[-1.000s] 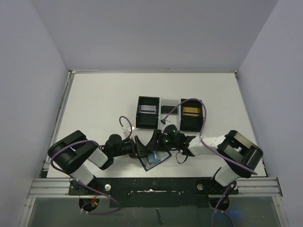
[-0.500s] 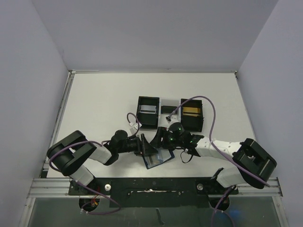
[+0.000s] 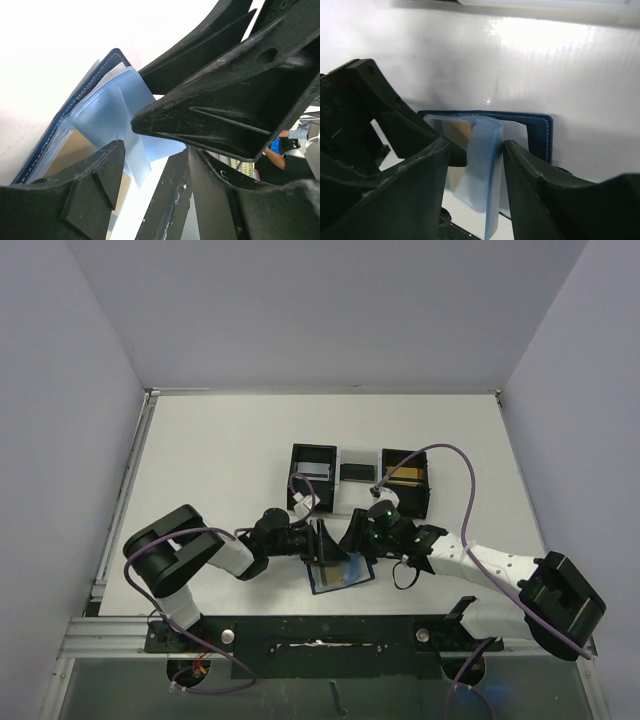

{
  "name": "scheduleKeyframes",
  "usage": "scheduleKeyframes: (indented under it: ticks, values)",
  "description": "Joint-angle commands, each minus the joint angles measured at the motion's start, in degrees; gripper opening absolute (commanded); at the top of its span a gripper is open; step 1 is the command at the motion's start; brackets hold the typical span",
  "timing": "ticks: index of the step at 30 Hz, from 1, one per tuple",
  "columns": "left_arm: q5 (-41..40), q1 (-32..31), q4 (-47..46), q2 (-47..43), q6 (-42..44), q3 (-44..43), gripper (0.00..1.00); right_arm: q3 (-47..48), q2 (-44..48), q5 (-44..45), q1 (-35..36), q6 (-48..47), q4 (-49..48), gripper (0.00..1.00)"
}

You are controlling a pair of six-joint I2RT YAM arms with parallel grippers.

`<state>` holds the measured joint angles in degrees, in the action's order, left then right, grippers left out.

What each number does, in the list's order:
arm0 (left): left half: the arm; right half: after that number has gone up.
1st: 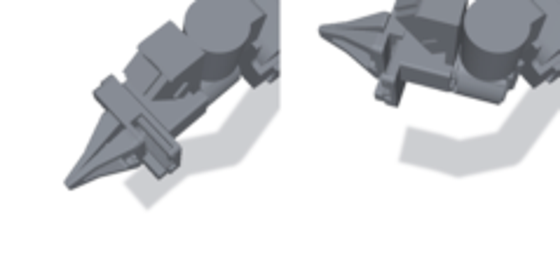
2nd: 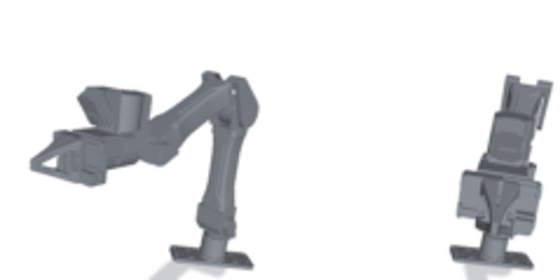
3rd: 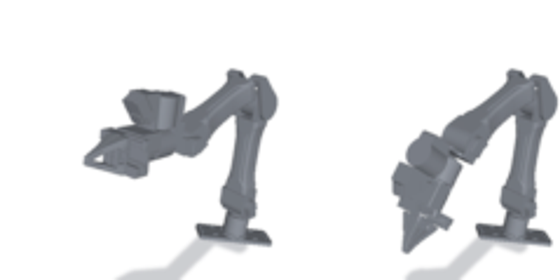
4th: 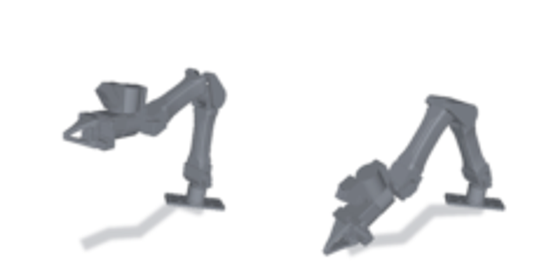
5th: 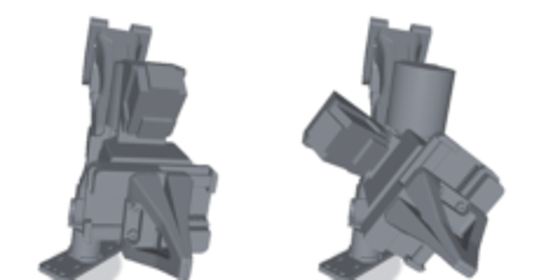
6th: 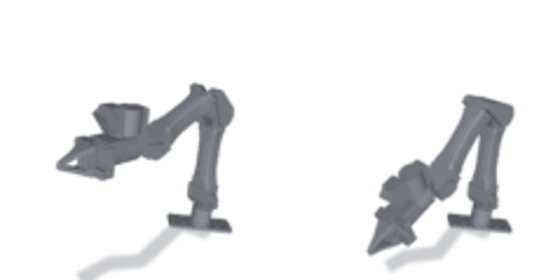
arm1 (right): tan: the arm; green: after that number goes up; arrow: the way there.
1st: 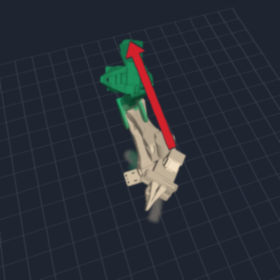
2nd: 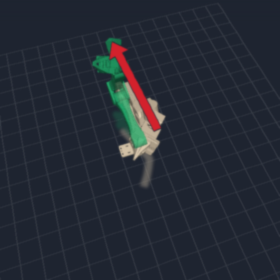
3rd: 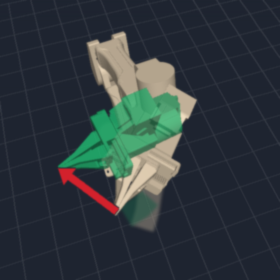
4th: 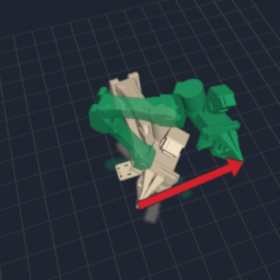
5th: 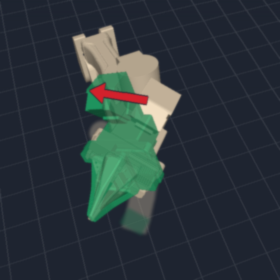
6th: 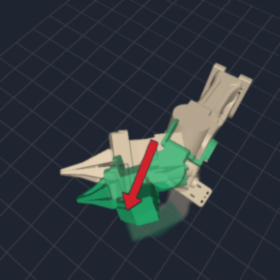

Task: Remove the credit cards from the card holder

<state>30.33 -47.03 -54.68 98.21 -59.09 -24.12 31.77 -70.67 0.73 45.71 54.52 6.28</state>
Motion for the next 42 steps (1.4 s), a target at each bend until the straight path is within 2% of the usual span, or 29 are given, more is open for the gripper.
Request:
scheduleKeyframes:
  ticks: [1, 11, 20, 25, 31, 42]
  values:
    - [0.1, -1.0, -3.9, 1.8, 0.4, -3.1, 0.51, 0.7, 2.6, 5.1, -0.7, 0.5, 5.9, 0.46]
    - [2.2, -2.9, -8.5, 6.2, -2.6, -5.2, 0.51, 0.3, 6.5, 6.8, -1.8, -0.1, 9.5, 0.40]
    - [0.6, -4.3, -2.0, 3.1, 0.1, -7.9, 0.51, 1.6, 6.2, 7.1, -2.0, -1.3, 11.6, 0.29]
    - [2.6, -4.6, 0.1, 4.1, 1.0, -9.6, 0.52, 1.9, 7.3, 8.2, -2.2, -1.3, 13.4, 0.29]
    - [3.1, -6.1, -2.3, 5.8, -0.3, -10.5, 0.51, 2.8, 8.5, 9.9, -2.2, -1.5, 16.5, 0.28]
    - [4.6, -7.2, -2.9, 7.0, -0.8, -11.3, 0.51, 0.7, 6.7, -2.1, -3.9, -5.8, 7.1, 0.20]
